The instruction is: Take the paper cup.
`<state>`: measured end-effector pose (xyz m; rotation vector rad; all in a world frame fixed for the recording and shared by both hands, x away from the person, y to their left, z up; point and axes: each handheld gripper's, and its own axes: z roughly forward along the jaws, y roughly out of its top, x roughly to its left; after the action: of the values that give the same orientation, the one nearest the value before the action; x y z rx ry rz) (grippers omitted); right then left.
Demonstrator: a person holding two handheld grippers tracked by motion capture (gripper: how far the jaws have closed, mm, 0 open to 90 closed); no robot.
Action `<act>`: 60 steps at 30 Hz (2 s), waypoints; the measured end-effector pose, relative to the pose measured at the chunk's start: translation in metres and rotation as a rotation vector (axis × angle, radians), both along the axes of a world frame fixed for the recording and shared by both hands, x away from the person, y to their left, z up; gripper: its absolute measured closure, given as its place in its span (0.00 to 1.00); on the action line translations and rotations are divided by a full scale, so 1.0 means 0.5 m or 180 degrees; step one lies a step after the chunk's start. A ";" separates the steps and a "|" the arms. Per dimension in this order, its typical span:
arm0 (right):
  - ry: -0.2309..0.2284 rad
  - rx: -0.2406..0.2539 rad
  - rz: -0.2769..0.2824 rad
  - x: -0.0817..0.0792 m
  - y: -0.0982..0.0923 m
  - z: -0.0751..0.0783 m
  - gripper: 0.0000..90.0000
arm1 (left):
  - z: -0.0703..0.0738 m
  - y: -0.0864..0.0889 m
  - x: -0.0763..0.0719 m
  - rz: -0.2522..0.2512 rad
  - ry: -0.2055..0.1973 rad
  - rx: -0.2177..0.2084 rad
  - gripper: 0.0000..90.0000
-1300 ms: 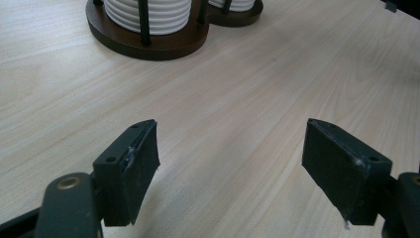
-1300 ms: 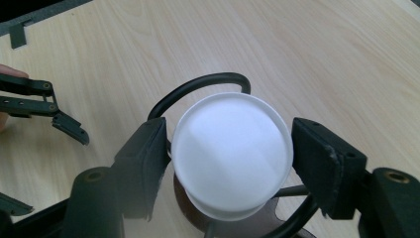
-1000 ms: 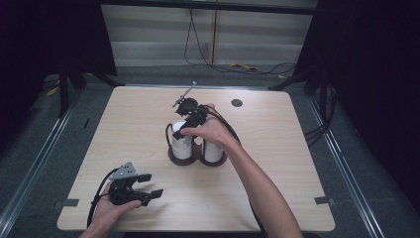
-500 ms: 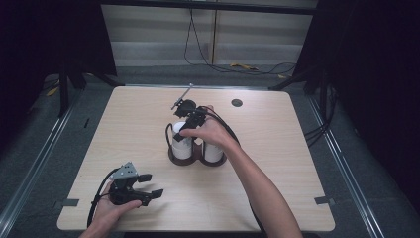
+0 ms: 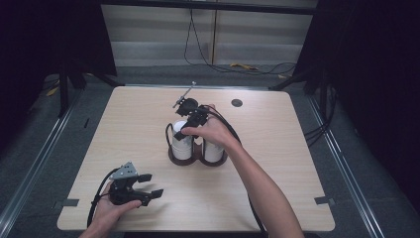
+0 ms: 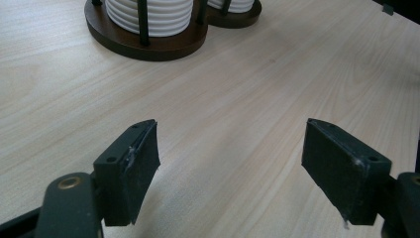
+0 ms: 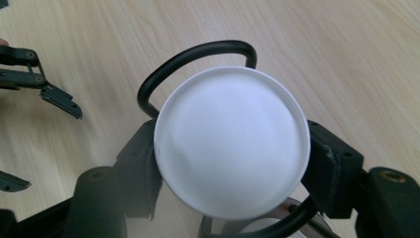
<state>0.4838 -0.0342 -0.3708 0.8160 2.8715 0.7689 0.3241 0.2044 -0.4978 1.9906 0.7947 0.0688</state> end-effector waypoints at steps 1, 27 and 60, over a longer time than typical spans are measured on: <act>-0.0006 0.0016 -0.0001 0.000 -0.001 0.002 0.37 | 0.000 0.000 0.000 0.0000 -0.0002 0.0000 0.25; -0.0164 0.0230 -0.0073 -0.015 -0.014 0.038 0.40 | -0.002 -0.001 0.001 -0.0028 0.0025 0.0000 0.25; -0.0347 0.0632 -0.0164 -0.024 -0.049 0.087 0.41 | -0.002 -0.001 0.005 0.0015 0.0085 -0.0008 0.21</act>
<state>0.4716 -0.0589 -0.3274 0.8360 2.6991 1.0700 0.3265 0.2038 -0.4988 1.9909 0.8164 0.0440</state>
